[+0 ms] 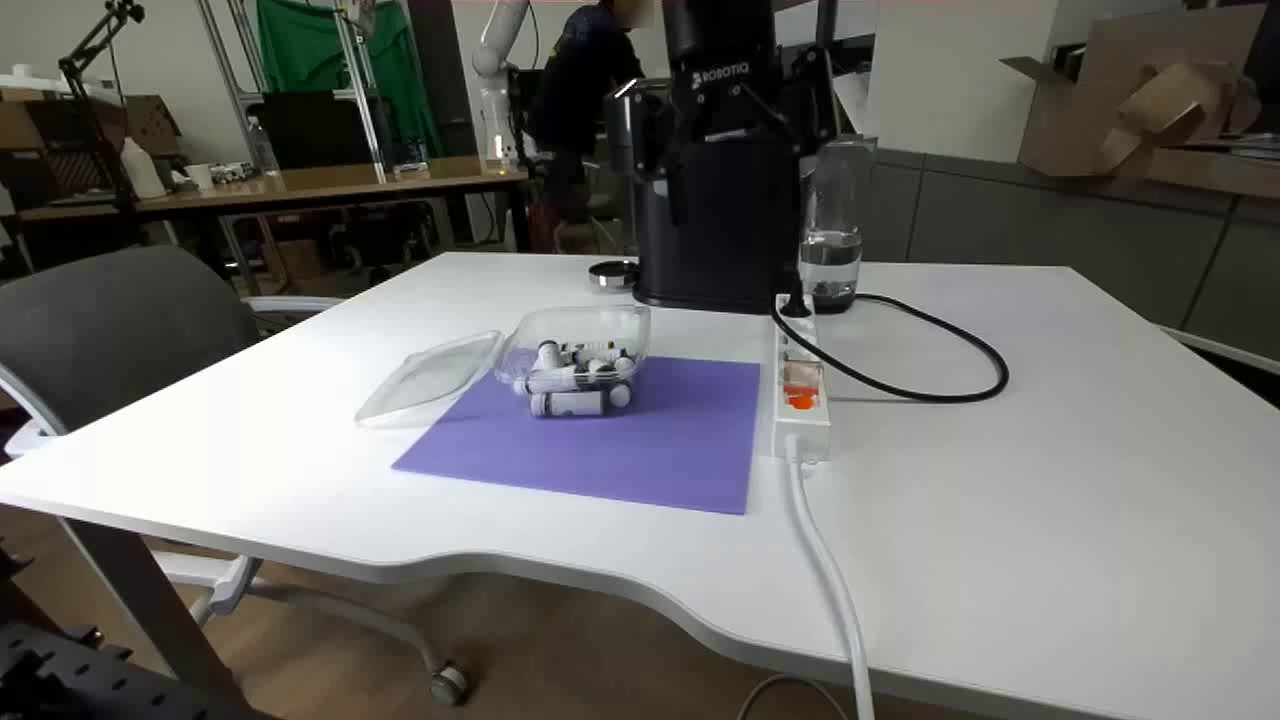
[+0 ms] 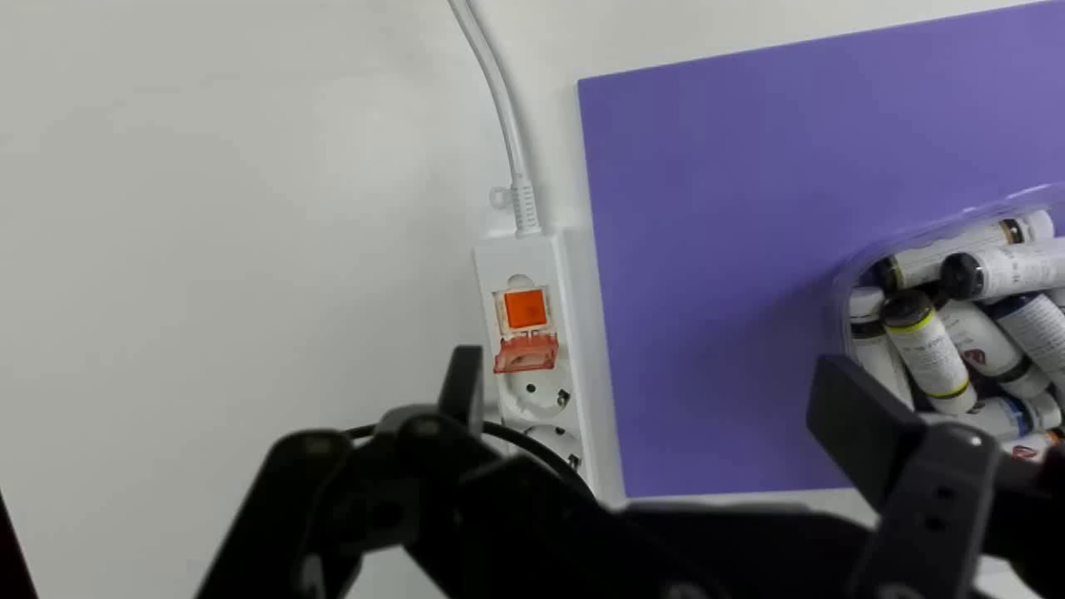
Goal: Remove the object from the box and put it on the table.
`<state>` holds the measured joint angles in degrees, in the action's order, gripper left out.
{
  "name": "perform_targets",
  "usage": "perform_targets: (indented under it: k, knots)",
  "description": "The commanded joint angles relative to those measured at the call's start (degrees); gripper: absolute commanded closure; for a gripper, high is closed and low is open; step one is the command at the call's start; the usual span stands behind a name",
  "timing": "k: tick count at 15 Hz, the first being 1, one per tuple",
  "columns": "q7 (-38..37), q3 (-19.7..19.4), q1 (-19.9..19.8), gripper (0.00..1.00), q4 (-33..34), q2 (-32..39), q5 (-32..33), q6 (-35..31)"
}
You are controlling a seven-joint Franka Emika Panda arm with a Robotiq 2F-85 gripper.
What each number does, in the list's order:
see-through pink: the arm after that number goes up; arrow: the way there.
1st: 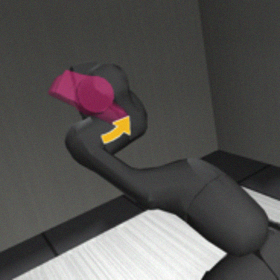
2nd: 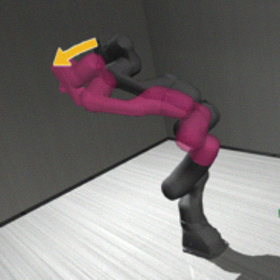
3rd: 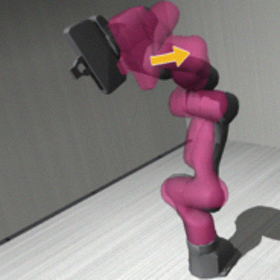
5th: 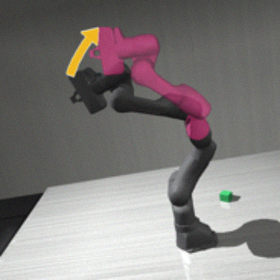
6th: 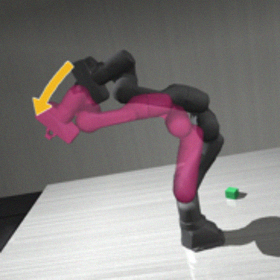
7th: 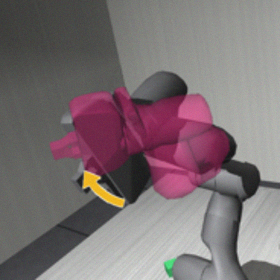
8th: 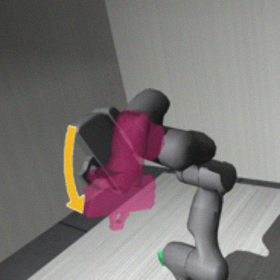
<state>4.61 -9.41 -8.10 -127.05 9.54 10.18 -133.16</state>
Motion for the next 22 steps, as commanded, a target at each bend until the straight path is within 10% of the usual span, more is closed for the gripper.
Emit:
perform_targets:
  k: [1, 13, 22]
  knots:
    - [-0.02, 0.21, -0.20, 0.00, 0.09, 0.06, 0.03, 0.12]
    - [0.26, 0.51, -0.02, 0.00, 0.09, 0.34, -0.15, -0.81]
    - [15.58, 10.72, 3.21, 0.00, -1.21, 6.53, -4.50, -15.44]
